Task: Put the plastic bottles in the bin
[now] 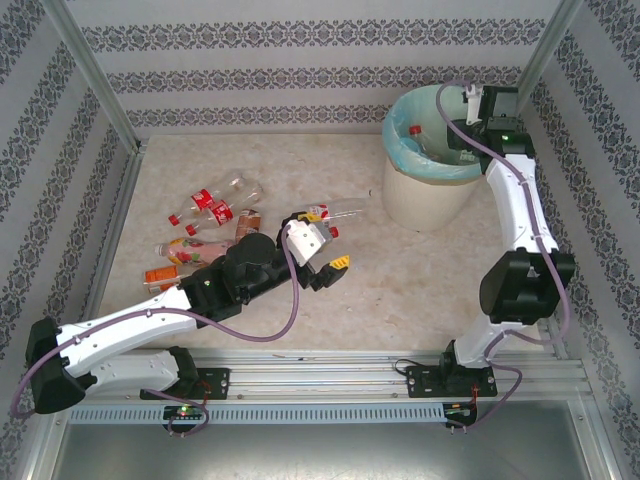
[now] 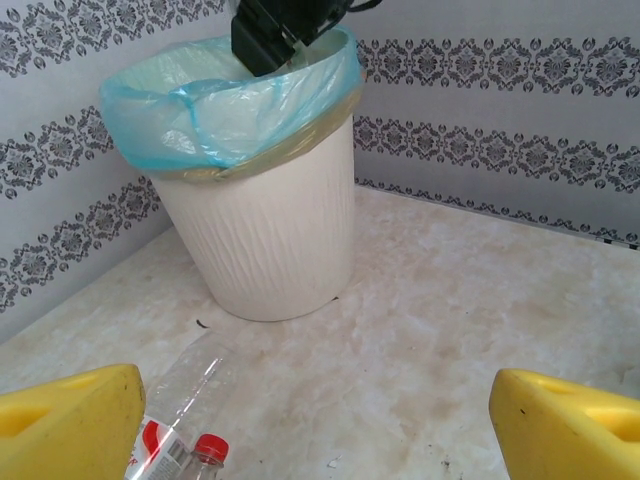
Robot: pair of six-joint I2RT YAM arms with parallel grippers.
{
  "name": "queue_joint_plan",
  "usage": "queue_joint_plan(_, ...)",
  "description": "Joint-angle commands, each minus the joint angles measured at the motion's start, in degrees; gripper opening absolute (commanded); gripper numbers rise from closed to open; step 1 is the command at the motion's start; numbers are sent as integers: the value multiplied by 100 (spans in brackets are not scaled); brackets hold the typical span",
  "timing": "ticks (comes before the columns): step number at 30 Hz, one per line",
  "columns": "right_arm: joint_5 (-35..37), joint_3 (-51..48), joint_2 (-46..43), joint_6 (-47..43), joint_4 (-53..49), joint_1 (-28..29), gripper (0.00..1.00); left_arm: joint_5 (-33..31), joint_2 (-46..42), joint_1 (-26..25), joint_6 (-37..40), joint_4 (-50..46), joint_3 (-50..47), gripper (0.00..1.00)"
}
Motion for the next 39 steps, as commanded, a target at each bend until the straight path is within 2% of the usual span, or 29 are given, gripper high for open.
queue_joint_plan(1,-364,165,393,252,-241,-103,48,-124,-89,-97,46,8,-79,89)
queue_joint_plan(12,-633,291,1039,456,-444,-206,56,-155,-51,-99,53,-32,-104,90)
queue_joint_plan(16,-729,500,1043,511,-542,-197,64,-159,-50,-104,63,-45,-108,90)
queue_joint_plan(20,-730,803,791,549,-703,-172,77,-185,-62,-104,84,-55,-97,90)
queue_joint_plan(24,-670,896,270,571,-655,-72,85,-173,-38,-105,98,-1,-105,90)
queue_joint_plan(30,-521,904,-517,537,-595,195,87,-229,35,-106,177,71,-63,90)
queue_joint_plan(35,-440,481,-1329,576,-402,637,86,-1008,7,-106,172,157,-42,90)
queue_joint_plan(39,-577,-465,-2220,802,92,1168,86,-2286,271,-89,123,-392,263,90)
